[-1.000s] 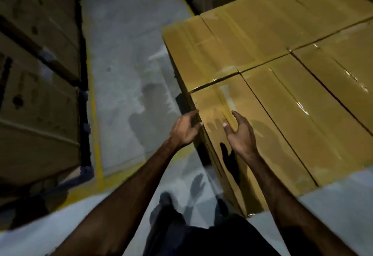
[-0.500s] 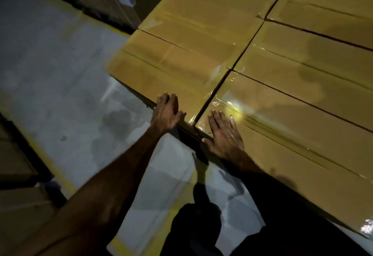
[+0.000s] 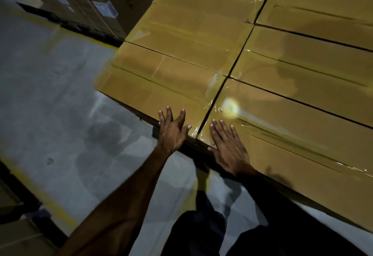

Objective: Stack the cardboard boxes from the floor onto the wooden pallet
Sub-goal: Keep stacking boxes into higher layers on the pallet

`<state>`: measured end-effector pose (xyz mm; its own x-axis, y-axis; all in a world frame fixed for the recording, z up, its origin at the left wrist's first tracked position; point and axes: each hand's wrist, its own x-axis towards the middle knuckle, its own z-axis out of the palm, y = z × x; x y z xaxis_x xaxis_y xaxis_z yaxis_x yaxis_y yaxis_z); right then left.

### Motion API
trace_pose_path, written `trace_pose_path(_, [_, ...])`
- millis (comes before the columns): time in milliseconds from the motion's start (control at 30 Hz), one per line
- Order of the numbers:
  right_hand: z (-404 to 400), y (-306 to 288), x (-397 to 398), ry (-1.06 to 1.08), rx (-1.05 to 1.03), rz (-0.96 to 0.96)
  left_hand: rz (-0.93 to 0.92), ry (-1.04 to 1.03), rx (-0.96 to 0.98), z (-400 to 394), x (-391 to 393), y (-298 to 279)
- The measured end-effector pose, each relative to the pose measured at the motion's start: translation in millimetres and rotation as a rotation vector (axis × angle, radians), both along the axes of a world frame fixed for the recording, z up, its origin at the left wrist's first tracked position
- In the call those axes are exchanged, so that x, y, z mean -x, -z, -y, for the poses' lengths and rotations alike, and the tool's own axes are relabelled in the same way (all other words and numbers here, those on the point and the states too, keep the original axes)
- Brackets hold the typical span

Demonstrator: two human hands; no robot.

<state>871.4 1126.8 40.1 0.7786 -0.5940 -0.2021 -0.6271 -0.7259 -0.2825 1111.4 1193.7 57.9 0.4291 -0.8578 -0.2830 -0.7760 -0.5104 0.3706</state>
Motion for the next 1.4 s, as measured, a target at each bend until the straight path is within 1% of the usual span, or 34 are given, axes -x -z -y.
trace_pose_path(200, [0, -3, -1, -0.012, -0.009, -0.007, -0.018, 0.038, 0.006, 2, 9, -3])
trace_pose_path(333, [2, -5, -1, -0.024, -0.028, -0.015, 0.024, 0.060, -0.031, 6, 16, -8])
trace_pose_path(467, [9, -15, 1, -0.012, -0.089, 0.047, 0.001, 0.081, -0.040, 11, 14, -16])
trace_pose_path(567, [12, -23, 2, 0.064, 0.002, 0.095, 0.105, 0.049, -0.076, 21, -1, -18])
trace_pose_path(633, [16, -25, -1, 0.154, 0.056, 0.109, 0.138, -0.003, -0.066, 32, -20, -15])
trace_pose_path(700, [18, -23, -6, 0.215, 0.057, 0.095, 0.139, -0.089, -0.030, 45, -44, -11])
trace_pose_path(833, [18, -16, -17, 0.200, 0.039, -0.001, 0.167, -0.267, 0.025, 72, -107, 0])
trace_pose_path(1067, [19, -15, -54, 0.248, 0.060, 0.056, 0.218, -0.208, 0.032, 102, -201, 5])
trace_pose_path(1167, [18, -14, -69, 0.316, 0.065, 0.091, 0.222, -0.282, 0.021, 100, -245, 3])
trace_pose_path(1300, [10, -14, -88, 0.392, 0.019, 0.127, 0.215, -0.498, -0.072, 82, -308, -2])
trace_pose_path(1400, [9, -14, -94, 0.404, 0.017, 0.128, 0.160, -0.549, -0.089, 70, -342, -2])
